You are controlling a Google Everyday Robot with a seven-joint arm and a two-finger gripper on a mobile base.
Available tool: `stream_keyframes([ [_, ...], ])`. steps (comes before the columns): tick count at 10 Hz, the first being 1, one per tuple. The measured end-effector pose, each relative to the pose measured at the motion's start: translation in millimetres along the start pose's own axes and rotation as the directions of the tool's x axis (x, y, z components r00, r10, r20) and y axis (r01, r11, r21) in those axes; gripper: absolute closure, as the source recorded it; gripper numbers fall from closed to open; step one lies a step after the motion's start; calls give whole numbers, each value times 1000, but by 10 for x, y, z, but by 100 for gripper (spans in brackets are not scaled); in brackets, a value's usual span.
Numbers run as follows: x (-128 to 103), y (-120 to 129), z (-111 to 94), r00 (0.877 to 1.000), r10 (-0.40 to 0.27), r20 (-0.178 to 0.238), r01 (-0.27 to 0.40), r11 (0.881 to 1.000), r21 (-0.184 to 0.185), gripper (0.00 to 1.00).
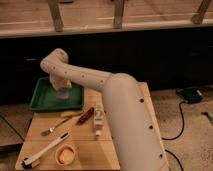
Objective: Place sponge in tray
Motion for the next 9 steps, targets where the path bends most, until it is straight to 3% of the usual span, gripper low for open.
stream_keyframes([
  [2,2,-14,29,1000,-2,8,2,1000,14,48],
  [7,3,-17,68,1000,-3,26,3,999,35,31],
  [9,12,1,75,1000,0,28,-1,999,40,31],
])
